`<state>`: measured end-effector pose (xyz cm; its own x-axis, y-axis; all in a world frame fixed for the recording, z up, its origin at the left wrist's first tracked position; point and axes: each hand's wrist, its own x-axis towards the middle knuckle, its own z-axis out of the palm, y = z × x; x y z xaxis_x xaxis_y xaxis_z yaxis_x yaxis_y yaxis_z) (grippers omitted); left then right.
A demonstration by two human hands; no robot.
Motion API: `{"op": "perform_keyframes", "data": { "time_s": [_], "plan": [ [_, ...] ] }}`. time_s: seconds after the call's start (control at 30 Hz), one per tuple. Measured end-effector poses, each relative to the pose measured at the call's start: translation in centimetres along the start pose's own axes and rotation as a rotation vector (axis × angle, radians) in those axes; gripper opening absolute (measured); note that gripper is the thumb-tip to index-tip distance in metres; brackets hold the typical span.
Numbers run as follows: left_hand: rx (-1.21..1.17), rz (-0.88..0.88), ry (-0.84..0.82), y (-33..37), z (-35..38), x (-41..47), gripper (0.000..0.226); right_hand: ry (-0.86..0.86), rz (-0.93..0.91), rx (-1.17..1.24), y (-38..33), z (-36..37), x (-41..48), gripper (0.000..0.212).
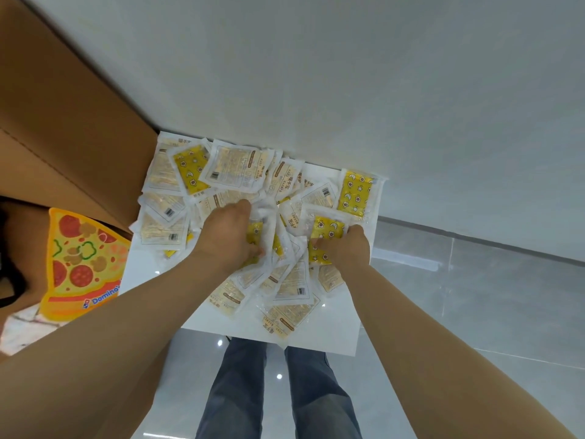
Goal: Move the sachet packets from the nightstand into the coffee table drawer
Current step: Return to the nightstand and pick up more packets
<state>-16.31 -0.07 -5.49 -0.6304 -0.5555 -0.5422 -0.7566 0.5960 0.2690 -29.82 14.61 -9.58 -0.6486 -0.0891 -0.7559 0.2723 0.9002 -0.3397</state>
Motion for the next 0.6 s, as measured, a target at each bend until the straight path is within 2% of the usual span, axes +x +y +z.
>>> {"op": "perform_keyframes", "data": {
  "time_s": [0.1,0.23,0.37,0.6],
  "plan": [
    [-0.062,0.011,0.022,-0.3,0.0,-1.1,0.065,-0.012,0.028,0.071,0.4,0.3,0.0,0.057],
    [-0.175,-0.034,0.011,-0.9,0.7,-2.3,0.067,-0.086,-0.004,0.012,0.3,0.6,0.2,0.033],
    [-0.190,-0.064,-0.032,-1.5,2.0,-2.9,0.062,-0.125,-0.028,-0.049,0.4,1.0,-0.4,0.040],
    [-0.192,-0.070,-0.024,-1.9,3.3,-2.7,0.060,-0.172,-0.119,-0.035,1.1,0.9,-0.9,0.030]
  ]
}}
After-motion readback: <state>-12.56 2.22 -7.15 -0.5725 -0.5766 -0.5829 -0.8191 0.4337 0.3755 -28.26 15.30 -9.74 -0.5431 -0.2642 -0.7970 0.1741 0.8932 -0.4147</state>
